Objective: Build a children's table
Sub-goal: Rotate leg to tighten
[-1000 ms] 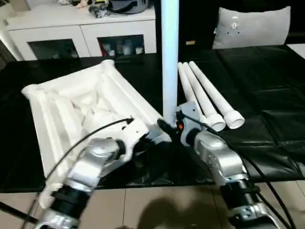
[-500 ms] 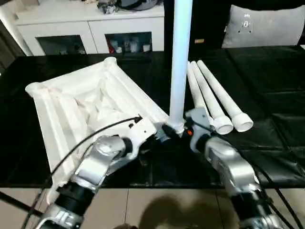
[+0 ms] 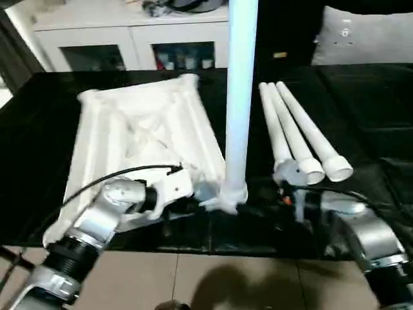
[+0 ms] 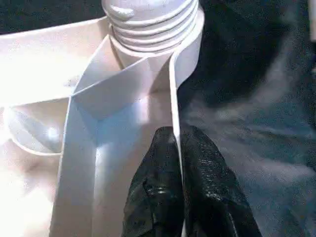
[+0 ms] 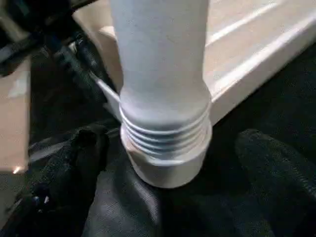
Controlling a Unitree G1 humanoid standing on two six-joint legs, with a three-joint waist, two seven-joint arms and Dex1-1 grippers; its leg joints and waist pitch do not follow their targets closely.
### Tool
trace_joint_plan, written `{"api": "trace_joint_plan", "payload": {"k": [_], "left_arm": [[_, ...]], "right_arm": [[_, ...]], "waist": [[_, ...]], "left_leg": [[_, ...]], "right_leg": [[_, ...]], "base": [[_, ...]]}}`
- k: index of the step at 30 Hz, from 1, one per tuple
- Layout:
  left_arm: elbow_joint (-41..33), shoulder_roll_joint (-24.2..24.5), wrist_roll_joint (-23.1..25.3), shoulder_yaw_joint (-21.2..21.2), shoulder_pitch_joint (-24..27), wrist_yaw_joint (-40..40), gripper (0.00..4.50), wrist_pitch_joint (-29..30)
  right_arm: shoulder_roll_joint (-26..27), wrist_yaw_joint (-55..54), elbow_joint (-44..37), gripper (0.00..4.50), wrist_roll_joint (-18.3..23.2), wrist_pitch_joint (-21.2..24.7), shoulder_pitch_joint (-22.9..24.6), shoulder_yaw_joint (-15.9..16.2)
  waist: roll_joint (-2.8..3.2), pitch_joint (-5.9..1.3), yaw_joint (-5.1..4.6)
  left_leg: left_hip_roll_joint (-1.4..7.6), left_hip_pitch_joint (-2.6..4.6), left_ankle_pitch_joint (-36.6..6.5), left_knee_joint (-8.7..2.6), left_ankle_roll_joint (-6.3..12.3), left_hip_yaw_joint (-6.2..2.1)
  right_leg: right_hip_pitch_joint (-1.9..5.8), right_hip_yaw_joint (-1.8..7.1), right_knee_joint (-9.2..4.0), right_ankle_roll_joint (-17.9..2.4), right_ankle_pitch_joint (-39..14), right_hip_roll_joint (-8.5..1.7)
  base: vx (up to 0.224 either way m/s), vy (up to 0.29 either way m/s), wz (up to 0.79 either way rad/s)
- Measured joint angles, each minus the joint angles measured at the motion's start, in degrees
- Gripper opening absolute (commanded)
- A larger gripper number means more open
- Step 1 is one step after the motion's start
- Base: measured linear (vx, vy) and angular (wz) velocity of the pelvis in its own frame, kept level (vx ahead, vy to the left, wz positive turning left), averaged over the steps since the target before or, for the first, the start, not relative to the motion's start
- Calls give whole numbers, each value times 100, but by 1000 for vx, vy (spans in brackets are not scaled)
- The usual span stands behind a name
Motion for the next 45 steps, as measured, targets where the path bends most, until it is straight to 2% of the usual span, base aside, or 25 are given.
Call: {"api": "trace_joint_plan", "payload": {"k": [4,11,16,18,24,30,32,35,37,39,42,44,45], "left_arm": [[107,0,-4,-122,-105,-258,0,-238],[348,93,-115,-228,-231,-785,0,-562],[466,87,-114,-251,-275,-864,0,-745],[507,87,-115,-263,-292,-865,0,-796],[623,59,-118,-271,-317,-910,0,-924],[649,54,-125,-248,-317,-928,0,-935],[616,49,-180,-184,-263,-897,0,-748],[441,-3,-224,19,-82,-701,0,-259],[267,-52,-201,166,37,-322,0,228],[-47,-232,-71,374,149,331,0,890],[-380,-645,10,506,284,997,0,1498],[-543,-810,50,526,340,1302,0,1738],[-629,-876,87,557,382,1438,0,1841]], "right_arm": [[-100,424,-79,447,2,-186,-11,210],[-131,828,-111,389,68,-200,-103,412],[-71,869,-24,348,71,-200,-152,424],[-61,870,37,313,69,-199,-205,425],[-59,871,51,275,69,-187,-221,423],[14,855,2,267,173,16,-154,405],[126,689,-123,266,178,177,-72,392],[468,164,-142,266,44,314,-44,365],[886,-470,44,266,-99,435,-131,261],[1562,-1486,452,265,-297,652,-432,56],[1953,-2374,759,265,-471,788,-712,-82],[2077,-2687,859,265,-530,819,-805,-115],[2144,-2798,897,300,-547,813,-829,-126]], "waist": [[-1,1,91],[0,-1,109],[2,-2,115],[3,-3,116],[7,-6,123],[-3,-12,139],[-4,-15,131],[1,-23,39],[-7,-17,-109],[-21,-1,-311],[-29,7,-477],[-37,8,-506],[-47,8,-503]], "left_leg": [[0,-1,-1,9,2,0],[1,0,-1,14,2,1],[1,0,-1,17,2,1],[2,1,-1,18,2,1],[3,3,-1,18,2,1],[3,5,-1,18,2,1],[4,10,-1,18,2,2],[7,50,1,17,0,7],[6,90,3,17,-5,9],[5,91,7,19,-13,-9],[3,94,7,23,-13,-45],[0,95,7,23,-13,-44],[0,96,7,23,-13,-44]], "right_leg": [[2,0,1,-2,1,-2],[3,0,7,-3,2,-2],[4,0,8,-5,3,-3],[4,0,9,-6,4,-3],[6,-1,10,-6,4,-2],[9,-1,11,-6,4,-2],[11,-1,11,-6,3,-2],[29,4,24,-7,5,-1],[44,6,34,24,-14,-2],[28,-9,31,28,-16,-3],[27,-51,-12,29,-17,-13],[25,-47,-16,29,-17,-14],[27,-47,-15,28,-16,-13]], "base": [[0,0,0],[0,0,0],[0,0,0],[0,0,0],[0,0,0],[0,0,0],[0,0,0],[0,0,0],[0,0,0],[-27,4,-11],[-30,16,-17],[0,0,0],[0,0,0]]}}
